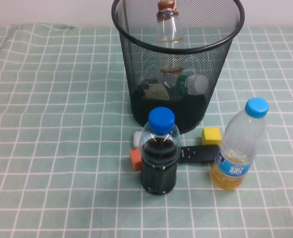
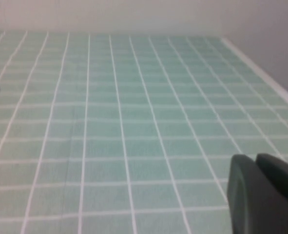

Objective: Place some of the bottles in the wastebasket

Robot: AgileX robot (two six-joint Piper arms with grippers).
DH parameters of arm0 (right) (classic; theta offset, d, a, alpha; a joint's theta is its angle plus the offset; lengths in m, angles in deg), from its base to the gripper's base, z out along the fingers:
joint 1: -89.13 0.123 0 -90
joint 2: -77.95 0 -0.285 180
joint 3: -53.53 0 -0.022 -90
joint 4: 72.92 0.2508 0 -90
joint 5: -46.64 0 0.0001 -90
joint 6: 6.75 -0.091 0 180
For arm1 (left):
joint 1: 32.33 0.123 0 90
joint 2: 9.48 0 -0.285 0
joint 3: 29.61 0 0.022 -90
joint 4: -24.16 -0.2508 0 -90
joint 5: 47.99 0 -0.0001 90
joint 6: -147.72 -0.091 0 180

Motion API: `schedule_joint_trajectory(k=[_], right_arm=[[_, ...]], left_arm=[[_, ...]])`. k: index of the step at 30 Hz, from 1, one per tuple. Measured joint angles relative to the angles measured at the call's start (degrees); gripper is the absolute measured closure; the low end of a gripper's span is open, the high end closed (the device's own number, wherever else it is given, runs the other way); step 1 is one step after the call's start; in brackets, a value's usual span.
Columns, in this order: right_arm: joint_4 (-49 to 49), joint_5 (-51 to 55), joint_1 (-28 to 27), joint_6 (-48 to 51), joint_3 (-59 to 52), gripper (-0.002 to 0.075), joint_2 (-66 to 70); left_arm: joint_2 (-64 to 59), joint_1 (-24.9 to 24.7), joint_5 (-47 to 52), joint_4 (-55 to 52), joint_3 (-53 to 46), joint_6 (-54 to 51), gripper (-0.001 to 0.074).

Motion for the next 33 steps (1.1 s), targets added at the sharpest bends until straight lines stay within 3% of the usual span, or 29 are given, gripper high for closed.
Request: schedule_joint_trajectory(k=[3, 33], right_arm=[[-0.37, 4.69, 0.00, 0.00, 0.00, 0.0732, 0.00], [-1.02, 4.60, 1.28, 0.00, 0.00, 0.0732, 0.00]], left_arm=[[0.00, 0.00, 0.00, 0.00, 0.00, 0.00, 0.0739], [0.00, 0.00, 0.00, 0.00, 0.00, 0.00, 0.0739]])
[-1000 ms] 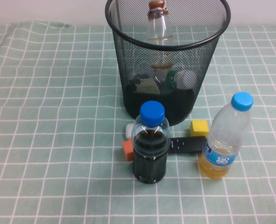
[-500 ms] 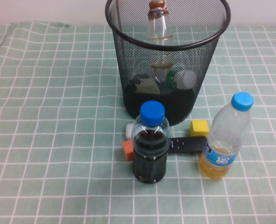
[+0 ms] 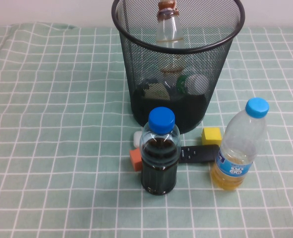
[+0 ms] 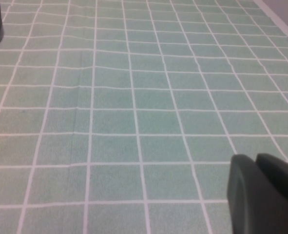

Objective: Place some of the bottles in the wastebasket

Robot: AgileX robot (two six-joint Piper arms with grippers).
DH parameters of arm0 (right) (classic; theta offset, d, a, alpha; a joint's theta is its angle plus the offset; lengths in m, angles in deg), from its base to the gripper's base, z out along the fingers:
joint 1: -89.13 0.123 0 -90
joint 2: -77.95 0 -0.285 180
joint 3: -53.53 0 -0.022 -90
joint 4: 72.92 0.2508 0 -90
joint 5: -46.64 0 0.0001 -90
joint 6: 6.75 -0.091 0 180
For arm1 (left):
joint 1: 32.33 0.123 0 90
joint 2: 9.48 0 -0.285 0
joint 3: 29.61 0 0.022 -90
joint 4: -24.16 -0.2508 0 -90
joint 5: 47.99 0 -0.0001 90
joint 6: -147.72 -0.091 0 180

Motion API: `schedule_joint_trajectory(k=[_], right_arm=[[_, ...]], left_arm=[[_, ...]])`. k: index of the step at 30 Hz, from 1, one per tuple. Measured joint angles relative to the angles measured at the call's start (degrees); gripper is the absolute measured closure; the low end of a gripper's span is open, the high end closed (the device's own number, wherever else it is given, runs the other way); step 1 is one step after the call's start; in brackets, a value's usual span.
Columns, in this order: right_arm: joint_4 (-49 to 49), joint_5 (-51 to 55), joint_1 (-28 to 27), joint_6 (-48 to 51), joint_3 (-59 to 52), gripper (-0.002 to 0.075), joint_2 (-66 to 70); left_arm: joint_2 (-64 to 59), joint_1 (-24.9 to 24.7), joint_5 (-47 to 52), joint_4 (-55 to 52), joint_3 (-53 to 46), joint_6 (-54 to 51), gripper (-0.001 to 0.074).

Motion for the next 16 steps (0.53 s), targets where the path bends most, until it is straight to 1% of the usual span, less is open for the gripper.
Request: schedule_joint_trajectory(k=[2, 4, 16], right_arm=[[0.00, 0.00, -0.05, 0.00, 0.00, 0.0732, 1.67], [0.00, 0.00, 0.00, 0.00, 0.00, 0.0732, 0.00], [0.00, 0.00, -0.05, 0.00, 0.00, 0.0732, 1.67]], left_arm=[[0.00, 0.00, 0.00, 0.00, 0.00, 0.00, 0.0739], [0.00, 0.00, 0.00, 0.00, 0.00, 0.00, 0.0739], [0.00, 0.08, 0.00, 0.00, 0.00, 0.00, 0.0739]])
